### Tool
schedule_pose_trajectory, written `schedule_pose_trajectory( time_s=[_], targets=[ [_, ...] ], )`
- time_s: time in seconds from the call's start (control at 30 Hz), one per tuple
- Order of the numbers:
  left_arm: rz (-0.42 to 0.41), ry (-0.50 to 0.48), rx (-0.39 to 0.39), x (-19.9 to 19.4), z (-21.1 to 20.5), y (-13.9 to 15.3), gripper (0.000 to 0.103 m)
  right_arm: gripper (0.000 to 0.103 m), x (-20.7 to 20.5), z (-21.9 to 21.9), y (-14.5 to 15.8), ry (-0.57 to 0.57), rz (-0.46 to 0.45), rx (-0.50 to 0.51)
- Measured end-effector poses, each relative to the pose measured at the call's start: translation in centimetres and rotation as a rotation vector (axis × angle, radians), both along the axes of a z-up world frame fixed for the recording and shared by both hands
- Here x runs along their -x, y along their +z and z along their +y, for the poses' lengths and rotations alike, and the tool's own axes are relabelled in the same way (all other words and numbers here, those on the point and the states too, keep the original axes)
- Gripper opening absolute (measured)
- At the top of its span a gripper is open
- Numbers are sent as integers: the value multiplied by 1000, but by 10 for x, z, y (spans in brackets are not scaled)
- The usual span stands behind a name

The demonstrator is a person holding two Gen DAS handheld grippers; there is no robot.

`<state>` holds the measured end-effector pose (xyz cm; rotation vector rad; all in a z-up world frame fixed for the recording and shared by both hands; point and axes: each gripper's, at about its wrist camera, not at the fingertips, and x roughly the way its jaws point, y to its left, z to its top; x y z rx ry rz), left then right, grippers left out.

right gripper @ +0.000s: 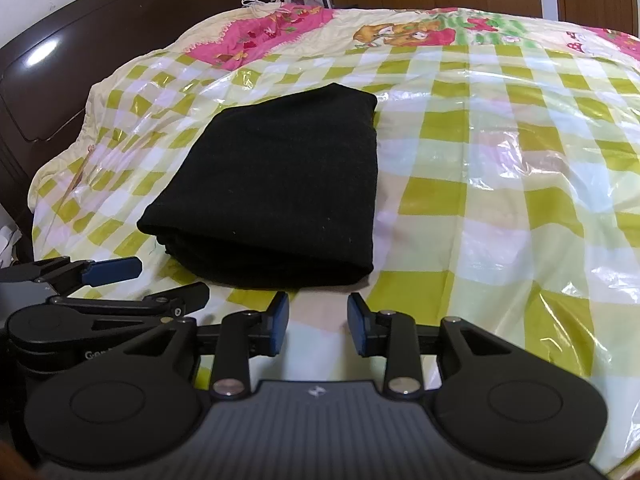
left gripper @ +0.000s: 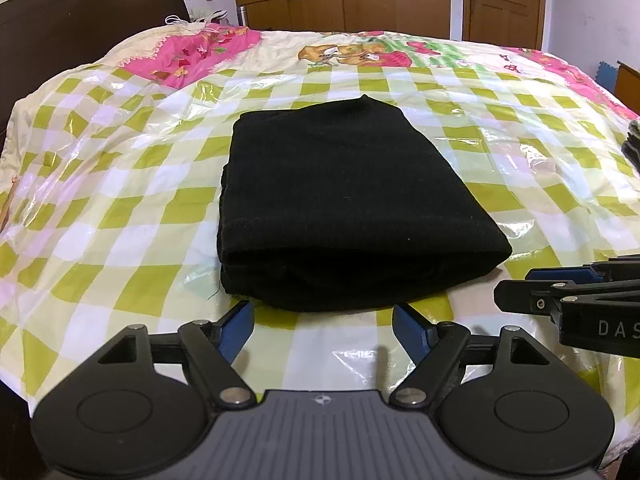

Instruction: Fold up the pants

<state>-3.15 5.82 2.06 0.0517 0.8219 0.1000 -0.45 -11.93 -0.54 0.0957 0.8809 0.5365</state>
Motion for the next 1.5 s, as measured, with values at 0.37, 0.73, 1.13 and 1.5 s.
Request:
schedule_pose_trajectory(
  time_s=[0.37, 0.73, 1.13, 1.5],
  targets=[
    [4, 0, 5, 0, -2, -1, 93, 34, 0, -2, -3, 4, 4, 4],
    [9, 21, -2, 1, -1, -1, 103, 37, 1, -4, -4, -3, 6, 9],
    [14, 34, 18, 1, 1, -2, 103, 38, 1, -5, -8, -5, 10, 25],
    [25, 39, 1, 1, -3, -4, 103, 41, 5, -2, -5, -13, -38, 91]
  ],
)
